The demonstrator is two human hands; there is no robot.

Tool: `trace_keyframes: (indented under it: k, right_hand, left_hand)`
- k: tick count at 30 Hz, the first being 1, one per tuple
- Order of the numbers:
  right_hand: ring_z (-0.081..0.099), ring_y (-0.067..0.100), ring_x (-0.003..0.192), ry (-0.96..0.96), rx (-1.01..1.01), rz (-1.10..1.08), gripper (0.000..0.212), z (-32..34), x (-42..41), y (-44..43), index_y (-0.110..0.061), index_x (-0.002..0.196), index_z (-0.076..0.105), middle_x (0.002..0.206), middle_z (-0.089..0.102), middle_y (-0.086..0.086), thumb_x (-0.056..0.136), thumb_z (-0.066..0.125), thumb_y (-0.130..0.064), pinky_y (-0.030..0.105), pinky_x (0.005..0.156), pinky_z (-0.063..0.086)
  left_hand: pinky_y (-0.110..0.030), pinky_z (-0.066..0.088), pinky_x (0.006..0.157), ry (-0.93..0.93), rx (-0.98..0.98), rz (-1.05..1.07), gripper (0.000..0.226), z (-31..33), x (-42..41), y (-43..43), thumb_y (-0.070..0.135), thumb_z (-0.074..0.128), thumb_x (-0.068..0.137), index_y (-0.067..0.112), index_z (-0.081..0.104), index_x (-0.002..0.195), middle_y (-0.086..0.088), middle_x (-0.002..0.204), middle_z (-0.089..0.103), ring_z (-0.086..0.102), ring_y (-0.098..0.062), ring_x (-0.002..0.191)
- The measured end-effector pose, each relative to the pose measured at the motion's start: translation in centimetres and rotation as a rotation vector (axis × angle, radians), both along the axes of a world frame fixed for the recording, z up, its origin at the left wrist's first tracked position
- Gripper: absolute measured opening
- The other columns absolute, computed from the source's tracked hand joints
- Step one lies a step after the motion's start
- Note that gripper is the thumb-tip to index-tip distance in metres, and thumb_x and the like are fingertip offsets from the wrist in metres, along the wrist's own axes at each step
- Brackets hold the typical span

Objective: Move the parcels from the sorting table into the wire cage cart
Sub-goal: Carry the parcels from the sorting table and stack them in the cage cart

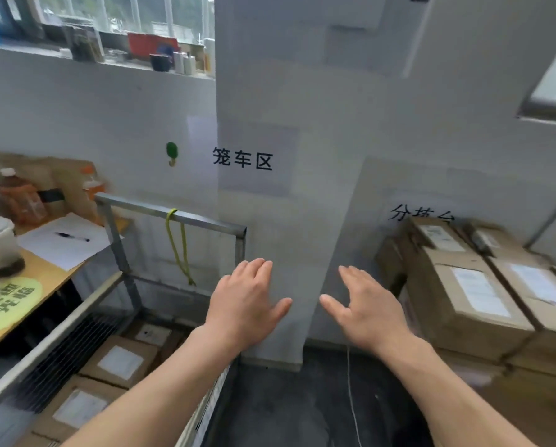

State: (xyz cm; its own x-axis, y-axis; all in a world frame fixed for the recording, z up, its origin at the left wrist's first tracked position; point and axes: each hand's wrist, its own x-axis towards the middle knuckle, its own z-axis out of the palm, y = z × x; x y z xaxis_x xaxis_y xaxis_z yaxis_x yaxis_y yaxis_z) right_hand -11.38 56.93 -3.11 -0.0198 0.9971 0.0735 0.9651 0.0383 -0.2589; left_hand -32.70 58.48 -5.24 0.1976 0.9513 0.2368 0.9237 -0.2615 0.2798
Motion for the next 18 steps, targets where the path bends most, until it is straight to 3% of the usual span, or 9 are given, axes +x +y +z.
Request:
trace_keyframes:
  k: [4, 18]
  right_hand:
    - [0.020, 0.015, 0.153, 0.001, -0.031, -0.127, 0.077, -0.7, 2.9, -4.0, -0.020, 0.159, 0.028, 0.165, 0.028, -0.002, 0.097, 0.049, -0.061, 0.040, 0.121, 0.026]
    - [0.022, 0.016, 0.153, 0.046, -0.037, -0.532, 0.074, -1.1, 15.7, -14.2, -0.023, 0.158, 0.029, 0.164, 0.030, -0.005, 0.098, 0.050, -0.059, 0.041, 0.122, 0.029]
  left_hand:
    - [-0.033, 0.034, 0.113, 0.005, -0.029, -0.125, 0.076, -0.5, 3.0, -1.0, 0.063, 0.048, 0.094, 0.017, 0.031, 0.153, 0.004, 0.158, 0.034, 0.029, -0.016, 0.145]
    - [-0.037, 0.035, 0.113, 0.021, -0.082, -0.529, 0.076, -0.3, 18.3, -4.2, 0.061, 0.047, 0.096, 0.017, 0.027, 0.155, 0.003, 0.160, 0.032, 0.029, -0.018, 0.146]
